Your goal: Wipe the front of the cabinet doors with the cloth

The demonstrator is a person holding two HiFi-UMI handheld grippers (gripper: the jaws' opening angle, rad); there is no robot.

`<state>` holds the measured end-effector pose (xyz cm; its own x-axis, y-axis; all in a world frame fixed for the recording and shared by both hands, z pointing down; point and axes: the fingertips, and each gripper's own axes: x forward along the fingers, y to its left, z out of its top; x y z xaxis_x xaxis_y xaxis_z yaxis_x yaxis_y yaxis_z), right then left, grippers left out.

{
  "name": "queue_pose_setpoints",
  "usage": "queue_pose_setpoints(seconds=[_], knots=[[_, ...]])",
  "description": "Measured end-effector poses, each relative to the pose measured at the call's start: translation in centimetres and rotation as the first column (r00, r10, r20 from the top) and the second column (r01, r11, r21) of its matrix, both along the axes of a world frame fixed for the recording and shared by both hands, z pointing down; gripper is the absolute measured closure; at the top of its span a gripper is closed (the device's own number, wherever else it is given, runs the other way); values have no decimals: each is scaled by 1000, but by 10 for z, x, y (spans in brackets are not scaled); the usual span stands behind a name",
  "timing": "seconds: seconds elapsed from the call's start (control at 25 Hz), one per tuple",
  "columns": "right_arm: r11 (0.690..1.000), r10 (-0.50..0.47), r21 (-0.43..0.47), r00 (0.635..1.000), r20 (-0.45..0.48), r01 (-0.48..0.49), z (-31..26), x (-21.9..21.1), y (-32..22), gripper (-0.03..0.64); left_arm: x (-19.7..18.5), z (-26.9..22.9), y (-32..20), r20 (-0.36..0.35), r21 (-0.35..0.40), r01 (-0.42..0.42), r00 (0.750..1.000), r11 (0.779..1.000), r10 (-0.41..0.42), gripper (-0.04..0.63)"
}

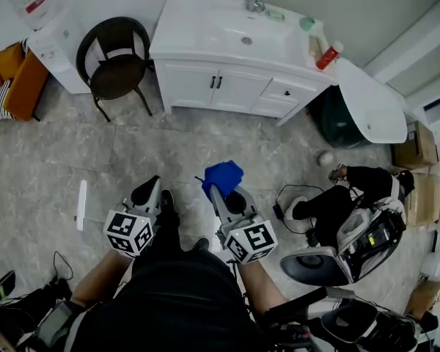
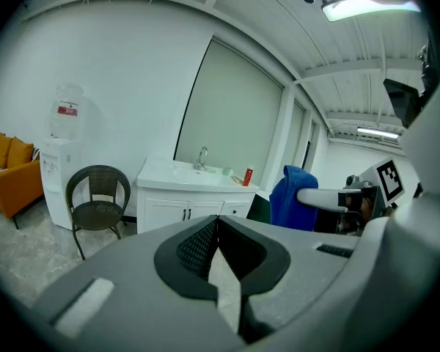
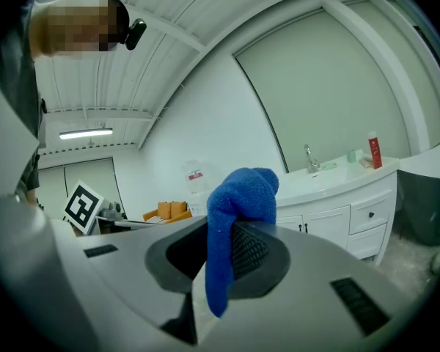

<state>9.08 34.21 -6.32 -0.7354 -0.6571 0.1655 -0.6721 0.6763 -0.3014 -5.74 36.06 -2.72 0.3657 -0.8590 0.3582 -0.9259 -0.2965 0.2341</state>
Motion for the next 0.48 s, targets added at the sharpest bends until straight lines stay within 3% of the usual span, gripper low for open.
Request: queue_pose_setpoints(seconds=[0.48], knots=[[996,61,-58,997,-48,-64,30,-48,-115,568,-53,19,-113,-11,-36,-54,998,998,54,592]])
